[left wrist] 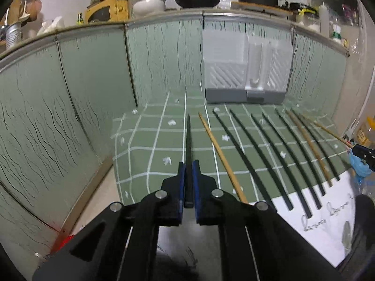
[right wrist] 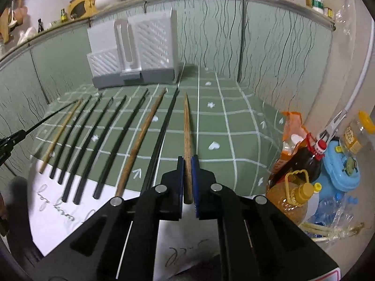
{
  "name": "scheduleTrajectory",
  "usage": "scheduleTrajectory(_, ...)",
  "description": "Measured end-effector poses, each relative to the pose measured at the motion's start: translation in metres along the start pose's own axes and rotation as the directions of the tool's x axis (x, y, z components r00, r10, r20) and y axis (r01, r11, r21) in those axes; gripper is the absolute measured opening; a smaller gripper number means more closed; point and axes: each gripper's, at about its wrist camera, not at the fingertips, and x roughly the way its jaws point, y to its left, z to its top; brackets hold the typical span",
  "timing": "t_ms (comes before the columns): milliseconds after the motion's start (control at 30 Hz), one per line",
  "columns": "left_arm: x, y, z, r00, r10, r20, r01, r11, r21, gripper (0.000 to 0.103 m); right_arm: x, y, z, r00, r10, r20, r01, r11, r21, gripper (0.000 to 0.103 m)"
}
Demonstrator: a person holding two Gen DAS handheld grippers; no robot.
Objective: Organize utensils
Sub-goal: 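Lift both held chopsticks and carry them above the white utensil holder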
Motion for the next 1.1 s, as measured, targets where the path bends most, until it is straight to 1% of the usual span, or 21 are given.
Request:
scheduleTrajectory(233, -0.036, 0.008, 0.023, 0.997, -0.018, 0.071, 0.018, 1.0, 0.006, 0.006, -0.035, -0.004, 0.019, 0.998, 0.004, 0.069, -0.003, 1.0, -0.01, 0.006)
scheduleTrajectory(400, -0.059, 0.008, 0.037, 0.992, -0.035, 0.124, 0.033, 0.999, 0.018, 0.006, -0.057, -0.005, 0.032, 0.993, 0.012, 0.117, -0.011, 1.0, -0.016, 0.006)
scheduleTrajectory(600, -0.08, 0.008, 0.049, 0.985, -0.055, 0.162, 0.051, 0.998, 0.029, 0.006, -0.075, -0.001, 0.042, 0.987, 0.023, 0.16, -0.019, 1.0, -0.022, 0.006)
scheduleTrajectory(900, -0.092, 0.006, 0.064, 0.978, -0.085, 0.19, 0.074, 0.995, 0.06, 0.006, -0.095, 0.006, 0.06, 0.977, 0.041, 0.207, -0.031, 0.998, -0.052, 0.006)
scheduleTrajectory(1100, -0.088, 0.004, 0.069, 0.978, -0.099, 0.182, 0.087, 0.993, 0.074, 0.006, -0.092, 0.008, 0.068, 0.978, 0.053, 0.203, -0.041, 0.997, -0.063, 0.006)
